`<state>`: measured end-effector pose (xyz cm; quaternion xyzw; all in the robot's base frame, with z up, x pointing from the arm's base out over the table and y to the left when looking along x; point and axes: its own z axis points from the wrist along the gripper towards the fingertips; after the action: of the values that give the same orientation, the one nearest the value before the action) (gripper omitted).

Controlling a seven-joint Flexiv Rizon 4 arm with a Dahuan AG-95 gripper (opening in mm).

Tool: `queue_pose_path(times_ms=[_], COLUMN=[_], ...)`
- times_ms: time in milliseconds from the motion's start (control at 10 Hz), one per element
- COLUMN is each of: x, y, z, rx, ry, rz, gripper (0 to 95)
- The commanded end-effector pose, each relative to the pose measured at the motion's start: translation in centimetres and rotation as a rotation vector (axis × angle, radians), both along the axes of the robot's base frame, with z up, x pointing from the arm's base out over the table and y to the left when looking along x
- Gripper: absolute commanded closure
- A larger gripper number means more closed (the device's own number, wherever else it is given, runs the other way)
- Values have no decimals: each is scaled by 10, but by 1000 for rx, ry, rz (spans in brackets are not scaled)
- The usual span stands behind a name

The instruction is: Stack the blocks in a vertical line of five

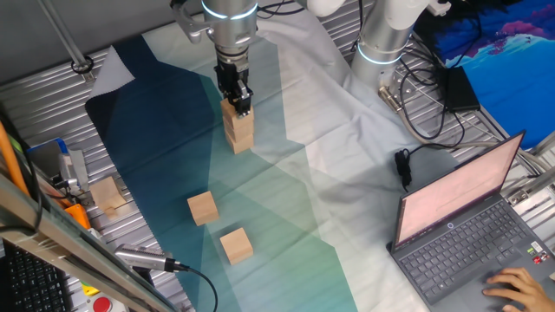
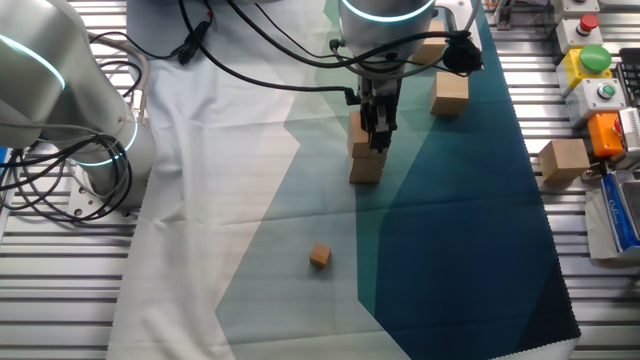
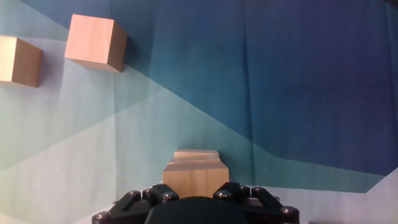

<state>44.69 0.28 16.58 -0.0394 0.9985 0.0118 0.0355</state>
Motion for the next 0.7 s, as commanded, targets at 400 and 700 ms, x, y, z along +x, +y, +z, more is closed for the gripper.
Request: queue_pose_path(times_ms=[400,700], x=[1,-1], y=[2,3], z=[-3,-3], rx=[-1,-3], ry=[-4,-13], rz=[1,12], gripper=[950,760])
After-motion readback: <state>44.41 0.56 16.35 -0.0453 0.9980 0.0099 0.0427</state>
